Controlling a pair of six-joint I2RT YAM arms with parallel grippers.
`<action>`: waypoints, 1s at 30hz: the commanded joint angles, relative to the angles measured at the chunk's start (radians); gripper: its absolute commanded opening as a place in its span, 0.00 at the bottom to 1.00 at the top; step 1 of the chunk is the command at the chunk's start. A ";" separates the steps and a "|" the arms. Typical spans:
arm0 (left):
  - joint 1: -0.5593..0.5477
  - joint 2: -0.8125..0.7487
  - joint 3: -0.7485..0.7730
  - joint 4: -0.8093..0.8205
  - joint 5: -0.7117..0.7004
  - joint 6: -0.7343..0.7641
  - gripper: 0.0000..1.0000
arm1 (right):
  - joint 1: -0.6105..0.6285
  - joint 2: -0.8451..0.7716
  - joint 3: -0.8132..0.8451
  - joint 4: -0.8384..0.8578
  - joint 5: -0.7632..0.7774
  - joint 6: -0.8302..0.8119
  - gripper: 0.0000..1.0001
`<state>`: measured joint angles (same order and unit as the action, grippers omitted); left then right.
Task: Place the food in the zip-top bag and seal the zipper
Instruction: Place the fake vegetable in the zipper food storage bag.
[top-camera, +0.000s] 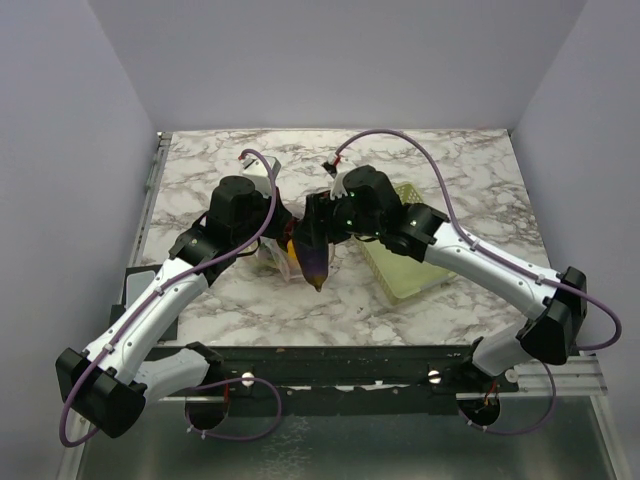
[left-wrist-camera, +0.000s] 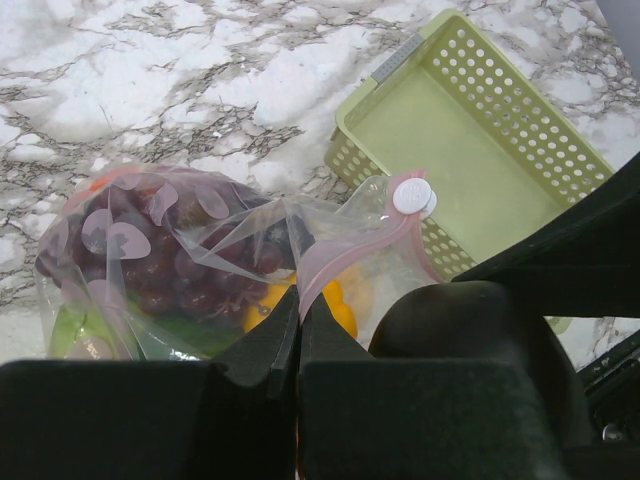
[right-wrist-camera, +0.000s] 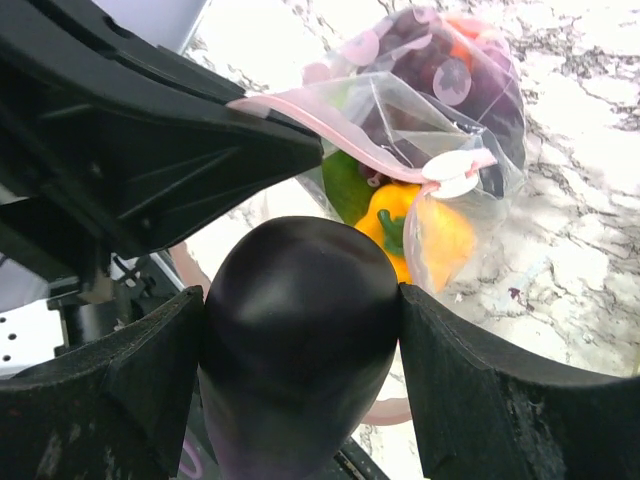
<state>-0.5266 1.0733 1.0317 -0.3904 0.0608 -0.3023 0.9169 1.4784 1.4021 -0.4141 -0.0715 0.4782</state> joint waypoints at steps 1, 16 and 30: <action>0.000 -0.009 -0.009 0.024 0.008 0.003 0.00 | 0.008 0.033 0.034 -0.047 0.013 0.012 0.37; 0.000 -0.009 -0.010 0.024 0.015 0.001 0.00 | 0.017 0.157 0.176 -0.123 0.144 0.074 0.80; 0.000 -0.007 -0.010 0.025 0.017 0.000 0.00 | 0.025 0.118 0.169 -0.108 0.166 0.080 0.94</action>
<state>-0.5247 1.0733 1.0313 -0.3904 0.0601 -0.3016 0.9287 1.6287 1.5700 -0.5415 0.0704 0.5499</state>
